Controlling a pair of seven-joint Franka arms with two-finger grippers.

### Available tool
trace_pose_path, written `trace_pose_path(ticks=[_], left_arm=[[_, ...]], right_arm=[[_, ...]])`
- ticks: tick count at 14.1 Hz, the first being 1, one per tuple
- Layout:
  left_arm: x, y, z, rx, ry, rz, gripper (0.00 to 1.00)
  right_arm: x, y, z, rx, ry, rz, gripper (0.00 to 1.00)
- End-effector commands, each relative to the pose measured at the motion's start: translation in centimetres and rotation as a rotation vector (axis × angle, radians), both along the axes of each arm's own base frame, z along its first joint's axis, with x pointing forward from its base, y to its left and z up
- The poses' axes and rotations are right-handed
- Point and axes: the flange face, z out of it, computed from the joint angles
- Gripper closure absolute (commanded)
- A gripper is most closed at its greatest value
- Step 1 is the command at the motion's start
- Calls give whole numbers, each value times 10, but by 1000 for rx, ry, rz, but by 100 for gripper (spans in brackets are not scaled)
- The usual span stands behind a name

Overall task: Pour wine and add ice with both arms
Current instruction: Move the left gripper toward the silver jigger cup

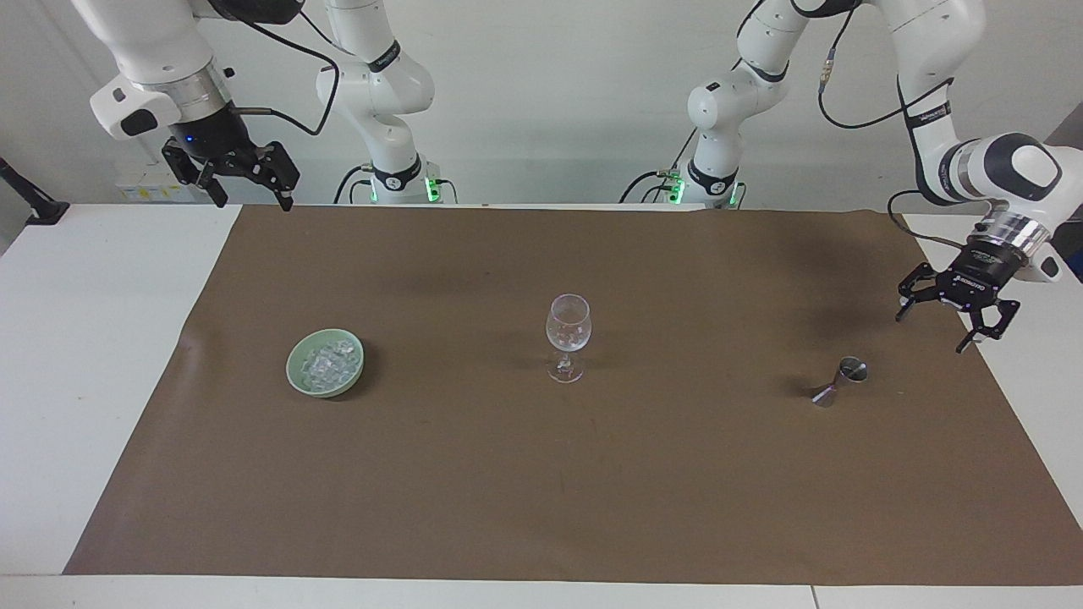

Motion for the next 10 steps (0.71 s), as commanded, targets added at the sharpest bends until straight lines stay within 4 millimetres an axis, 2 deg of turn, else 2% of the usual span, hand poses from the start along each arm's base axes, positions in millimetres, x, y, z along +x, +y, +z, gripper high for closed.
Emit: trace_pose_path(ticks=[1, 10], left_arm=[[-11, -3, -15, -83, 19, 37, 0], [-20, -11, -55, -147, 79, 45, 0]], right_arm=[[-6, 1, 1, 11, -4, -3, 0], [-6, 1, 0, 11, -4, -3, 0]])
